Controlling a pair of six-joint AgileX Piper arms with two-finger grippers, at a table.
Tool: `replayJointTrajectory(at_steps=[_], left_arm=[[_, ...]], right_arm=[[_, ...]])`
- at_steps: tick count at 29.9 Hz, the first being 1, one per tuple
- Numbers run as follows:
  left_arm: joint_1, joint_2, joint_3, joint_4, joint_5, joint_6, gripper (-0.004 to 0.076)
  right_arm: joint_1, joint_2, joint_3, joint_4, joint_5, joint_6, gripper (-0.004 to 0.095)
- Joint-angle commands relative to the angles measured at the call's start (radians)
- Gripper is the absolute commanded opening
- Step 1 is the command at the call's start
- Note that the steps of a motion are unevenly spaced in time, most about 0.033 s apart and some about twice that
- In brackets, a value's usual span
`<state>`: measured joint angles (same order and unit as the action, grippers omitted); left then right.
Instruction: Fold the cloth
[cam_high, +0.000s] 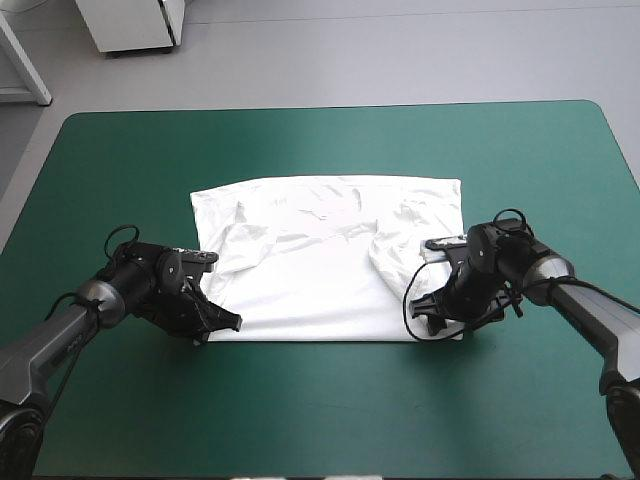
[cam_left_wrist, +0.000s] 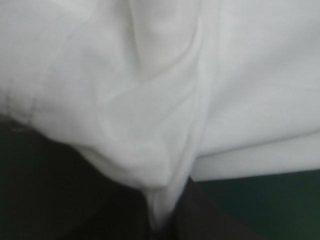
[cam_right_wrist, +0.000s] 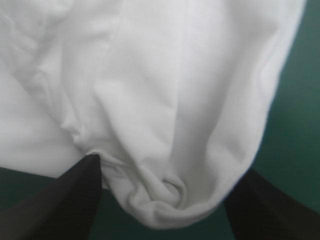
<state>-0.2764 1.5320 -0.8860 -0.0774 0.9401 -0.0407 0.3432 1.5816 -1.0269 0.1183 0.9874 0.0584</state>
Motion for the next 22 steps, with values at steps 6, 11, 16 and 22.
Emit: replayJointTrajectory(at_steps=[6,11,16,22], left_arm=[[-0.003,0.028,0.030,0.024,-0.058,0.001,-0.0006],[-0.003,0.026,-0.007,0.077,-0.010,-0.011,-0.0009],[-0.003,-0.005,-0.097,0.077,0.035,-0.018,-0.0009],[-0.003,-0.051,-0.288,0.106,0.086,-0.011,-0.0009]], right_arm=[[-0.007,-0.049,0.056,0.045,-0.037,-0.043,0.0177],[-0.007,-0.109,0.056,-0.004,-0.040,-0.027,-0.0015],[-0.007,-0.181,0.056,-0.011,-0.020,-0.013,-0.0015],[-0.007,-0.215,-0.036,-0.011,-0.035,-0.011,-0.0015]])
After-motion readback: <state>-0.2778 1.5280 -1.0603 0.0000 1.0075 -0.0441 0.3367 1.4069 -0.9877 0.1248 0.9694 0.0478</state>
